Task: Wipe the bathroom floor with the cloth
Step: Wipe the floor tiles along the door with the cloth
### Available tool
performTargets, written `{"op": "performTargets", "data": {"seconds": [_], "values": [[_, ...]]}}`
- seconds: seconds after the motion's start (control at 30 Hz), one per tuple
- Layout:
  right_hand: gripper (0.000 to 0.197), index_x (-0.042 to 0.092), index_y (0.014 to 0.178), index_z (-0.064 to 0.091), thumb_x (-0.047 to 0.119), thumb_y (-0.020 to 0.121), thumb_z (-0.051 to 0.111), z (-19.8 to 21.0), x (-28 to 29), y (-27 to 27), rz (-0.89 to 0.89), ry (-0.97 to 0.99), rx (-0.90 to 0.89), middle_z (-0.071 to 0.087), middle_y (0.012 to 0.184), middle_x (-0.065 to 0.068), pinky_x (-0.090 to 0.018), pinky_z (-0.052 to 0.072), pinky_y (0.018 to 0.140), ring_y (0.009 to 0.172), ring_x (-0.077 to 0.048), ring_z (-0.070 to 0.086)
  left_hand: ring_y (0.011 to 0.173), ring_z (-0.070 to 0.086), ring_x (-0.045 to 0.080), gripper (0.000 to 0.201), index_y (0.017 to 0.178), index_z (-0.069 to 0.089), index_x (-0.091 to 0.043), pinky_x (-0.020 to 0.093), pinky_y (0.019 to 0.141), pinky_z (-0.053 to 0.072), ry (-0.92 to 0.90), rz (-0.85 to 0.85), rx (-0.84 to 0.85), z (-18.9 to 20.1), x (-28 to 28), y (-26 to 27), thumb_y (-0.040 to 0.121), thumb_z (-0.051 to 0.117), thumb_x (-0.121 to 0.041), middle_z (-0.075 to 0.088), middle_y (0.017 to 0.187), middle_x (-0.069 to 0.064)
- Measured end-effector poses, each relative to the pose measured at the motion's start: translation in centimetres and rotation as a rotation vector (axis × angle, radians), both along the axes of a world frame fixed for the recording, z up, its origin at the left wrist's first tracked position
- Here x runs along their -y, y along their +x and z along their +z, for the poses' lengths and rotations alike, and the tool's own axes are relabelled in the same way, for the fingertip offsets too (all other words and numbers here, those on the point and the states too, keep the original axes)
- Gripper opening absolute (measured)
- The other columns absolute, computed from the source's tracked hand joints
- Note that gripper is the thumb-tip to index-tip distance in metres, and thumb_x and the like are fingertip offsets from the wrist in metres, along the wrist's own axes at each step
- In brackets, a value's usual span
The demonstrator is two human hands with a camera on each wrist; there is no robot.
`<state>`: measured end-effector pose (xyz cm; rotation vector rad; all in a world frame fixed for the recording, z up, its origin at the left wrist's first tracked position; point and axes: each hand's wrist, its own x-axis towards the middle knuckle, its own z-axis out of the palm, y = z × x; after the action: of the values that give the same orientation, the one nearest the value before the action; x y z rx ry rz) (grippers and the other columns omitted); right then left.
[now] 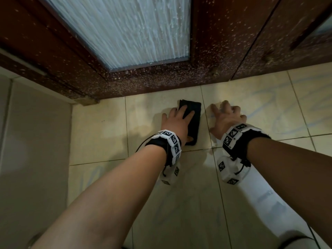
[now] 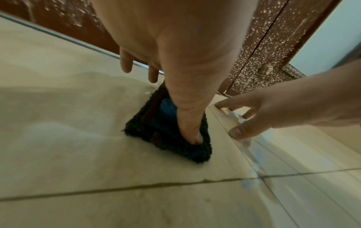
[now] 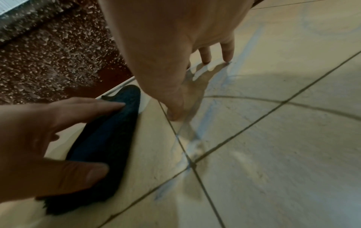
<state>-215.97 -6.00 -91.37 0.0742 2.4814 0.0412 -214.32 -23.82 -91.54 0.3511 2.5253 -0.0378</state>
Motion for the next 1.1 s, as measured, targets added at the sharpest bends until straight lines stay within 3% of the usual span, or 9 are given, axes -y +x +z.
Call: {"op": "performTargets", "data": {"seconds": [0.17, 0.4, 0.5, 0.57, 0.7, 0.83, 1.0, 1.1], "values": [[0.091, 0.039, 0.153, 0.009, 0.049, 0.082, 0.066, 0.4, -0.1, 0.2, 0.003, -0.01, 0.015, 0.008, 0.156, -0.003, -0.053, 0.036, 0.104, 0.134, -0.037, 0.023, 0.145, 0.011, 0.035, 0.107, 0.155, 0.009, -0.035, 0.059, 0.113, 0.021, -0.038, 0.037, 0.001, 0.6, 4.3, 1.2, 0.073, 0.076, -0.051, 0.001, 0.163, -0.005], [0.087, 0.037, 0.153, 0.01, 0.046, 0.086, 0.065, 1.0, 0.2, 0.2, 0.002, -0.015, 0.047, 0.005, 0.156, -0.004, -0.054, 0.035, 0.105, 0.137, -0.038, 0.02, 0.142, 0.019, 0.031, 0.105, 0.154, 0.011, -0.034, 0.05, 0.108, 0.03, -0.116, 0.13, -0.007, 1.4, 10.4, 3.5, 0.073, 0.078, -0.039, 0.002, 0.163, -0.005], [0.078, 0.033, 0.148, 0.018, 0.044, 0.085, 0.064, 1.0, -0.2, 0.3, 0.035, -0.034, 0.038, 0.01, 0.153, -0.006, -0.056, 0.038, 0.101, 0.134, -0.04, 0.023, 0.139, 0.023, 0.031, 0.101, 0.154, 0.014, -0.037, 0.048, 0.105, 0.033, -0.055, 0.183, 0.015, 1.3, 11.7, 4.1, 0.074, 0.077, -0.038, 0.001, 0.163, -0.008], [0.068, 0.03, 0.143, 0.026, 0.037, 0.086, 0.061, 1.3, -0.6, 0.3, 0.045, -0.065, 0.038, 0.016, 0.149, -0.008, -0.055, 0.039, 0.1, 0.13, -0.041, 0.027, 0.138, 0.026, 0.031, 0.093, 0.153, 0.02, -0.036, 0.046, 0.105, 0.036, 0.081, 0.275, 0.023, 1.2, 12.2, 4.2, 0.078, 0.075, -0.037, 0.006, 0.163, -0.01], [0.05, 0.023, 0.137, 0.044, 0.024, 0.088, 0.054, 2.0, -0.5, 0.5, -0.011, -0.147, 0.005, 0.033, 0.139, -0.009, -0.05, 0.041, 0.101, 0.124, -0.038, 0.034, 0.13, 0.04, 0.033, 0.081, 0.15, 0.029, -0.022, 0.045, 0.106, 0.04, 0.312, 0.551, -0.102, 0.6, 12.2, 4.3, 0.083, 0.072, -0.035, 0.033, 0.151, 0.009], [0.057, 0.017, 0.143, 0.043, 0.027, 0.089, 0.058, 2.2, 0.0, 1.3, -0.015, -0.229, -0.009, 0.032, 0.147, -0.013, -0.047, 0.039, 0.106, 0.129, -0.039, 0.034, 0.127, 0.042, 0.037, 0.081, 0.151, 0.027, -0.016, 0.044, 0.105, 0.039, 0.298, 0.765, -0.102, 0.2, 11.6, 4.4, 0.085, 0.07, -0.039, 0.038, 0.143, 0.017], [0.062, 0.02, 0.148, 0.04, 0.02, 0.089, 0.059, 2.4, 1.2, 3.1, -0.054, -0.37, -0.039, 0.02, 0.158, -0.01, -0.038, 0.033, 0.113, 0.139, -0.033, 0.03, 0.126, 0.041, 0.038, 0.073, 0.146, 0.033, -0.011, 0.047, 0.102, 0.04, 0.231, 0.865, -0.125, 0.3, 10.0, 4.2, 0.086, 0.068, -0.035, 0.042, 0.138, 0.019], [0.061, 0.021, 0.146, 0.042, 0.019, 0.088, 0.06, 2.4, 1.7, 4.2, -0.057, -0.454, -0.046, 0.022, 0.158, -0.01, -0.034, 0.032, 0.114, 0.14, -0.031, 0.033, 0.116, 0.051, 0.039, 0.063, 0.136, 0.041, -0.007, 0.047, 0.096, 0.047, 0.224, 0.875, -0.1, 0.2, 9.6, 3.8, 0.085, 0.068, -0.03, 0.05, 0.128, 0.02]]}}
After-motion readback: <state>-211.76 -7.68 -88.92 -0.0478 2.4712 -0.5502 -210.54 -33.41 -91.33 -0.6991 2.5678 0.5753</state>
